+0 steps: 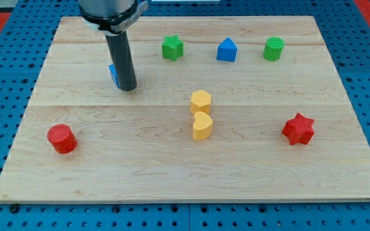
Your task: Move the blue cube to the left side of the green star
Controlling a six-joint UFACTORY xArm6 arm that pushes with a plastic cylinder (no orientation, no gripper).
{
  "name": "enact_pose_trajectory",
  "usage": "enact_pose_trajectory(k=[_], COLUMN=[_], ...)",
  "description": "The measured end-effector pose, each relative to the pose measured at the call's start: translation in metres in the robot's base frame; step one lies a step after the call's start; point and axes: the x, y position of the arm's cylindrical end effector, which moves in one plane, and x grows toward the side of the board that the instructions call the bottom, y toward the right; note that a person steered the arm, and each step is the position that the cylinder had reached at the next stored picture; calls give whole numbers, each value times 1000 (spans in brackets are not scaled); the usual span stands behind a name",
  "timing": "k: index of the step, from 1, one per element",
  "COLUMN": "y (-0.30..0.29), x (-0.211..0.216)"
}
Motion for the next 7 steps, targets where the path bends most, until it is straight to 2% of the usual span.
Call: enact_pose_trajectory(k=[3, 4, 6, 7], y=[0, 0, 7, -14], x=[-64, -71, -54, -50])
